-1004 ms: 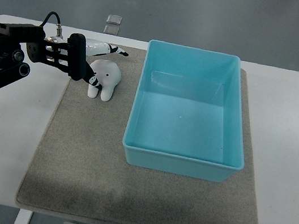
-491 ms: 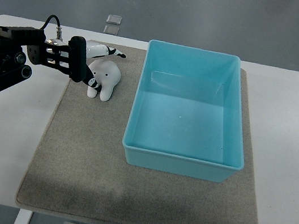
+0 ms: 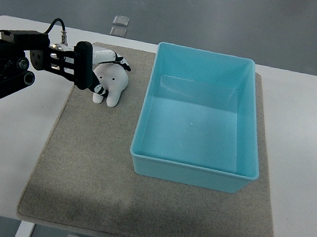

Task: Place white toy into blue box with left hand
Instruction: 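Close the left hand fingers to grasp the white tooth toy, then lift the toy and carry it over the blue box with left hand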

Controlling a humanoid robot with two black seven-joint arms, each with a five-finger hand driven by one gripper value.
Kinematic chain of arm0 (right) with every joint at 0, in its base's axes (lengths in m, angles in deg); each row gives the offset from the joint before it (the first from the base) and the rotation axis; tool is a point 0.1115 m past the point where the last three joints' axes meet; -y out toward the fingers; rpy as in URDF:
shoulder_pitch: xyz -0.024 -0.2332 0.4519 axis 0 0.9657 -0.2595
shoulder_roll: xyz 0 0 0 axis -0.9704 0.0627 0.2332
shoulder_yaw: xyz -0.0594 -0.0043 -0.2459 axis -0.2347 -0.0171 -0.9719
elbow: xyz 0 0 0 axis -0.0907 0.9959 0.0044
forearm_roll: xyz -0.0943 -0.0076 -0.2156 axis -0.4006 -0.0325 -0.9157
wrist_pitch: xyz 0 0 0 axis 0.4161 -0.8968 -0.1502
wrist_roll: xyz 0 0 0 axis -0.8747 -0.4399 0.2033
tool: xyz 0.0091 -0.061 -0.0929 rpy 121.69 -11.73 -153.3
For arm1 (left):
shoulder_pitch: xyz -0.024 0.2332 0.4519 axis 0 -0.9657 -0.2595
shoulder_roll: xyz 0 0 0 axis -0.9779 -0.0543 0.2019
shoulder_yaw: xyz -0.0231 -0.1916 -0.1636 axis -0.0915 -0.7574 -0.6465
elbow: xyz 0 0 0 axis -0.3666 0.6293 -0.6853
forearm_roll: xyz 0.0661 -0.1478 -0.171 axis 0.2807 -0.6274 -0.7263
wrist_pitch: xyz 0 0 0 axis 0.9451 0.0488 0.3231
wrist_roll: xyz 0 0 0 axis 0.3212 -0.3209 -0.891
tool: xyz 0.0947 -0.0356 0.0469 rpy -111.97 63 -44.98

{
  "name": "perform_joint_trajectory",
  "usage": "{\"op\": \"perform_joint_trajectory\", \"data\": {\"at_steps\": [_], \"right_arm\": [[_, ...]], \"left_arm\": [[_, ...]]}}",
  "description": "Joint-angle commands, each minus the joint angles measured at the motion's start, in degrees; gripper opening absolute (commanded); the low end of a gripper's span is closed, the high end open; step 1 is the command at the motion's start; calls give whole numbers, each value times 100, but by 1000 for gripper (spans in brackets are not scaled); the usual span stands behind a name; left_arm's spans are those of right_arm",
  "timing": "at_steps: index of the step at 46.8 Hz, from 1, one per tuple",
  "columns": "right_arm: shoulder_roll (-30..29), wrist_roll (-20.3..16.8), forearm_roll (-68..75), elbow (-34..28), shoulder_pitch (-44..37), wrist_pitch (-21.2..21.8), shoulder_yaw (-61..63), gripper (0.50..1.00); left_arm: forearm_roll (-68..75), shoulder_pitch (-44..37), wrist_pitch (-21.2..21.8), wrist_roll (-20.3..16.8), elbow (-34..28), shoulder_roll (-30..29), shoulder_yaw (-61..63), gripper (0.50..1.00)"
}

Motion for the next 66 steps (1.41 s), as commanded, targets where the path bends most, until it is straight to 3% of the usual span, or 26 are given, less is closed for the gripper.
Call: {"op": "perform_joint_trajectory", "data": {"at_steps": [1,15,18,27,31,37,39,66], "right_arm": [[0,0,0,0,0,0,0,936],[0,0,0,0,0,0,0,936],[0,0,0,0,0,0,0,936],[0,0,0,9,0,0,0,936],[0,0,0,0,0,0,0,936],[0,0,0,0,0,0,0,936],[0,0,0,0,0,0,0,936],[0,0,0,0,0,0,0,936]], "left_arm": [[2,8,-1,0,0,-1,0,769],[11,-9,-1,0,0,-1,0,698],[11,-9,-1,0,0,-1,9,664],[2,17,-1,0,0,-1,9,658],[2,17,-1,0,0,-9,9,596],[2,17,-1,18,9,-9,9,548],[11,26,-1,18,9,-27,9,500],[-15,544,-115,62,272,-360,-61,500]]}}
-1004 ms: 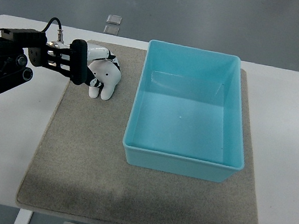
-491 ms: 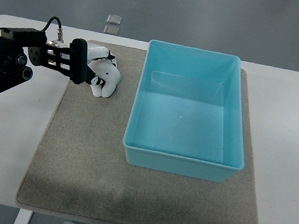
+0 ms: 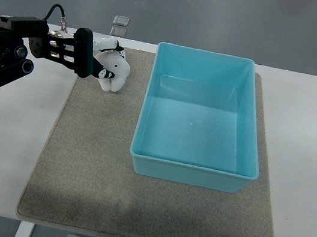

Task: Place white toy into blue box with left hand
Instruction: 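Lift the toy and carry it over the blue box with left hand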

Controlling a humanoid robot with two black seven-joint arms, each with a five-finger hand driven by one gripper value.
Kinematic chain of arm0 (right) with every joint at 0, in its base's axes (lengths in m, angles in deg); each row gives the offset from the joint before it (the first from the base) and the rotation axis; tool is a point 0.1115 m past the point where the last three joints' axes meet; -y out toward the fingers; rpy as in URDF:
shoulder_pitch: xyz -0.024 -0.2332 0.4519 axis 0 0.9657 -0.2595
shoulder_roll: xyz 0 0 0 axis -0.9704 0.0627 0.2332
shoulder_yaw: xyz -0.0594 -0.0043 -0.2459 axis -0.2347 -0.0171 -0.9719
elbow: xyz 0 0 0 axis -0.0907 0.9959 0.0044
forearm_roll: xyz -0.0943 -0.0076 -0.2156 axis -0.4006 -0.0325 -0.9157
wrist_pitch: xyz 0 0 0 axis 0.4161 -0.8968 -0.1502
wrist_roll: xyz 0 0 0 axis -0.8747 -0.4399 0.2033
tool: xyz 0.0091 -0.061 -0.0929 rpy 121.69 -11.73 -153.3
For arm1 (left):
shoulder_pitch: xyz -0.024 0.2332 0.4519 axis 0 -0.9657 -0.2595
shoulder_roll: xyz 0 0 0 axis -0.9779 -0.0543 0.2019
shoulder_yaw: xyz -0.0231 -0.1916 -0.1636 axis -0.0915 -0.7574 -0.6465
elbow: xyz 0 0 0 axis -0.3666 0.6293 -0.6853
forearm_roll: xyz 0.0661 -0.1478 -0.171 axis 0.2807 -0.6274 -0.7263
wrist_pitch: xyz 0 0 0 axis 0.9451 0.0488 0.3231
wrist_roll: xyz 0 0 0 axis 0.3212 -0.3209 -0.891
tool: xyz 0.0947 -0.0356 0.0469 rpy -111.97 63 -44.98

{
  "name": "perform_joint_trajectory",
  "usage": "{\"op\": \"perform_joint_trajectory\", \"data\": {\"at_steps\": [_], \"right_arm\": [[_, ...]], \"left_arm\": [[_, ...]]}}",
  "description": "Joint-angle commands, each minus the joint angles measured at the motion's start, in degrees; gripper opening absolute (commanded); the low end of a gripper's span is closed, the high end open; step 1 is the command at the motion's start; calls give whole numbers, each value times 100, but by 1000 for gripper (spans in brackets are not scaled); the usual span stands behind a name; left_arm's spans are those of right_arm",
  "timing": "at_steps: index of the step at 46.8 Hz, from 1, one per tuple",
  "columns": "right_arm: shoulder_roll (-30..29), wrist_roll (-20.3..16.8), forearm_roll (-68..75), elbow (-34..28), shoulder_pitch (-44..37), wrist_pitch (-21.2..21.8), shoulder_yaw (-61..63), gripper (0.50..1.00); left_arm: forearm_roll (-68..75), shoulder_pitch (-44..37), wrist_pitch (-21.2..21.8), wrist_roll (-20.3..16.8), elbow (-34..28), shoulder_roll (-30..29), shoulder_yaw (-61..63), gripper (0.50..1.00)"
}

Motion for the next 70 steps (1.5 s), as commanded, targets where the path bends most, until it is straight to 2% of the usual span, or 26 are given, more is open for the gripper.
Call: {"op": "perform_joint_trajectory", "data": {"at_steps": [1,18,24,38,44,52,70], "right_arm": [[0,0,0,-1,0,0,0,936],[0,0,0,-1,0,0,0,936],[0,0,0,-1,0,0,0,936],[0,0,0,-1,0,0,0,936],[0,0,0,-1,0,0,0,936],[0,0,0,-1,0,0,0,936],[0,0,0,-1,0,0,0,936]], "left_arm": [[1,213,-46,-7,128,-198,6,500],[-70,1093,-775,-7,506,-603,-100,500],[-70,1154,-951,2,1006,-620,-126,500],[-70,1154,-1004,11,1886,-427,-223,500],[-52,1154,-1004,37,1825,135,-214,500],[9,1146,-1004,274,1394,777,-161,500],[53,1058,-986,283,1034,1217,129,500]]}}
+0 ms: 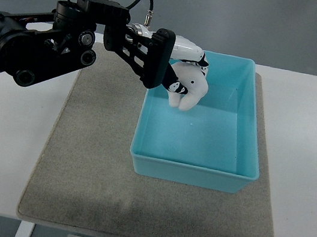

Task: Place white toy into blue box with left hand
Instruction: 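Lift the toy and carry it over the blue box with left hand, then open the left hand to release the toy into the box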

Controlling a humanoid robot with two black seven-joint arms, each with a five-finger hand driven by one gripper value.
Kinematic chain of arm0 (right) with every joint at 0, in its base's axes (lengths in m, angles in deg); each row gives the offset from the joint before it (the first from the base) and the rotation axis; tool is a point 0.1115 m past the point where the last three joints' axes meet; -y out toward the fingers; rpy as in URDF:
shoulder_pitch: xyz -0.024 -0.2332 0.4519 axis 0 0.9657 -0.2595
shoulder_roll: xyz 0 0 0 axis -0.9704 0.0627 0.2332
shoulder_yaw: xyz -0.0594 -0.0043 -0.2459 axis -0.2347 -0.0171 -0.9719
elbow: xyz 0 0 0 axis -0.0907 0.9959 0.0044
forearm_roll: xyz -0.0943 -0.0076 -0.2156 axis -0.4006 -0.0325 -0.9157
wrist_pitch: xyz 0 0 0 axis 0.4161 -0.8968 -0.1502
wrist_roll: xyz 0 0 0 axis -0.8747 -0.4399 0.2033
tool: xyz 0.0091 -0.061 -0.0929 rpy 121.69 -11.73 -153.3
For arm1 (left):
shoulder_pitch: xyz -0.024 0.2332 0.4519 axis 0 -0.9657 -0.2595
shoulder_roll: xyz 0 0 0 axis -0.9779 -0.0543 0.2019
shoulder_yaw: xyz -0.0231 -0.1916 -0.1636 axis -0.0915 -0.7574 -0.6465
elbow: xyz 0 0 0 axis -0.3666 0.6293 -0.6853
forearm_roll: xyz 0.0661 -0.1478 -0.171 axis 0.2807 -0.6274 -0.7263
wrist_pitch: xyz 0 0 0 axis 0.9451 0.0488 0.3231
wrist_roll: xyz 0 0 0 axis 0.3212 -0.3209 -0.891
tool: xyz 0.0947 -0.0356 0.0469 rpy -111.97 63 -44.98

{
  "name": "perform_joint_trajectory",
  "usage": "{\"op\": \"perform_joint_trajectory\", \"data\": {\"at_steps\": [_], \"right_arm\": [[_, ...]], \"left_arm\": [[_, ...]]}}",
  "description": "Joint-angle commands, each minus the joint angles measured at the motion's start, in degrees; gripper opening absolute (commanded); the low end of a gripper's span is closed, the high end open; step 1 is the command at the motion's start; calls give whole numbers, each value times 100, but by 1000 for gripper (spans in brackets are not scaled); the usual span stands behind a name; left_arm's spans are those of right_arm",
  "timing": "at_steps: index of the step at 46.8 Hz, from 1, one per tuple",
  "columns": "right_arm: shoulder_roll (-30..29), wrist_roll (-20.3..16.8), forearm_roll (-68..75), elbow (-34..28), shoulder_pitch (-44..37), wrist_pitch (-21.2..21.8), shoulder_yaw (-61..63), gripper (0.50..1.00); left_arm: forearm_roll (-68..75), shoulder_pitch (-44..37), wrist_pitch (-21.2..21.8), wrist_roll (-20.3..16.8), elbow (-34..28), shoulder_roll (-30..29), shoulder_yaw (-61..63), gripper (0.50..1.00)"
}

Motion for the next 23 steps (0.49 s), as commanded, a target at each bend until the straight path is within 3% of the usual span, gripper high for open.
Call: {"op": "perform_joint_trajectory", "data": {"at_steps": [1,6,11,14,23], "right_arm": [[0,0,0,-1,1,0,0,936],[0,0,0,8,1,0,0,936],[0,0,0,-1,1,0,0,936],[0,0,0,-1,1,0,0,936],[0,0,0,-1,1,0,0,936]], "left_arm": [[-1,-16,7,-1,-54,78,12,500],[-1,-33,7,-1,-81,140,12,525],[-1,-130,7,-1,-81,149,12,696],[-1,-147,7,-1,-81,149,56,705],[-19,-191,7,-1,-64,149,127,906]]}}
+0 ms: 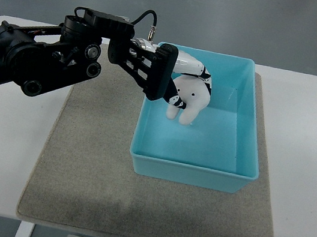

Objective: Place white toy into blue box with left hand

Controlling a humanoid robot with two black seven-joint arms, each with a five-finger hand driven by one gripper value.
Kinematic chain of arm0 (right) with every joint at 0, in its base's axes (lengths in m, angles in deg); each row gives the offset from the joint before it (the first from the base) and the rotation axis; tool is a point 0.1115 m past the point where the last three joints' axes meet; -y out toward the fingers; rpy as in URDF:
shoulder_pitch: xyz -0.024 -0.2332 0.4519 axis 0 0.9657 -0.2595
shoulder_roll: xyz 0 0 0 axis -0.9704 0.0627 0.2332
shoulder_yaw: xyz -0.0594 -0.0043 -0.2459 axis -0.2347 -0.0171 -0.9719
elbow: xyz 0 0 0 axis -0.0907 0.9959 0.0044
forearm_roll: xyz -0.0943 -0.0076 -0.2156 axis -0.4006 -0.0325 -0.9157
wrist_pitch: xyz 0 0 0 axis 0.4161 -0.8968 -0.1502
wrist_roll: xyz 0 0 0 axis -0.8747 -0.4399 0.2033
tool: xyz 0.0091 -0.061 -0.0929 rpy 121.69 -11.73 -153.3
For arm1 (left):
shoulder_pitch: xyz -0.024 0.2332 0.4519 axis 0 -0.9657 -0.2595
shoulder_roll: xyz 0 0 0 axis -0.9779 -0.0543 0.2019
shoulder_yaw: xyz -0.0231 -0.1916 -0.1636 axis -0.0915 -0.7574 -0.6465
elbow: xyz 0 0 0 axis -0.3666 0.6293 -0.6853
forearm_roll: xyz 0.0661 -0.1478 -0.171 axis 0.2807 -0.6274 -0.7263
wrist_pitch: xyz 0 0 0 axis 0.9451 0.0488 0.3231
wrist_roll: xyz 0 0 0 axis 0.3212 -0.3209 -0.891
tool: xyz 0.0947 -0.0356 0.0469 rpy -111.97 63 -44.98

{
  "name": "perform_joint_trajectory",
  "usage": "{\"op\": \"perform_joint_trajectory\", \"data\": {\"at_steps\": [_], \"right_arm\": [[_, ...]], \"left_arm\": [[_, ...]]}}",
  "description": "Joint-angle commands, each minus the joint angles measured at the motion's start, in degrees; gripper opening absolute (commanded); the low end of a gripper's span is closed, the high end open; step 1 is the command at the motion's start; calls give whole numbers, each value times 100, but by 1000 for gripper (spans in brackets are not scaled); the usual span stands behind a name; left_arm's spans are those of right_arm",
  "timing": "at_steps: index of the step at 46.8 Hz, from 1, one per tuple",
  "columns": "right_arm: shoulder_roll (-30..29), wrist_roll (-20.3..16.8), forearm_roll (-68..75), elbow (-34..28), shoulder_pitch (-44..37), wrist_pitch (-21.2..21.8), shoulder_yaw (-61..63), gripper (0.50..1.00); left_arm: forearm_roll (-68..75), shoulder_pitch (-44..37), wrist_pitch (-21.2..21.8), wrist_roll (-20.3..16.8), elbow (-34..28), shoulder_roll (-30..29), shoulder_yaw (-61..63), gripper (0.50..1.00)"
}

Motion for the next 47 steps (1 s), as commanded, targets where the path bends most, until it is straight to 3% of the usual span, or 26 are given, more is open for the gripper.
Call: {"op": "perform_joint_trajectory", "data": {"at_steps": [1,10,18,41,47], "right_arm": [[0,0,0,0,0,0,0,936],[0,0,0,0,0,0,0,936],[0,0,0,0,0,0,0,936],[0,0,0,0,0,0,0,936],[0,0,0,0,0,0,0,936]], "left_arm": [[-6,-10,-10,-1,12,0,5,930],[-129,51,-63,-1,82,-18,-13,988],[-672,192,-72,-1,29,-140,-188,990],[-4363,192,16,-1,-85,-1555,-311,994],[-5331,61,16,-1,-383,-1907,-294,994]]}}
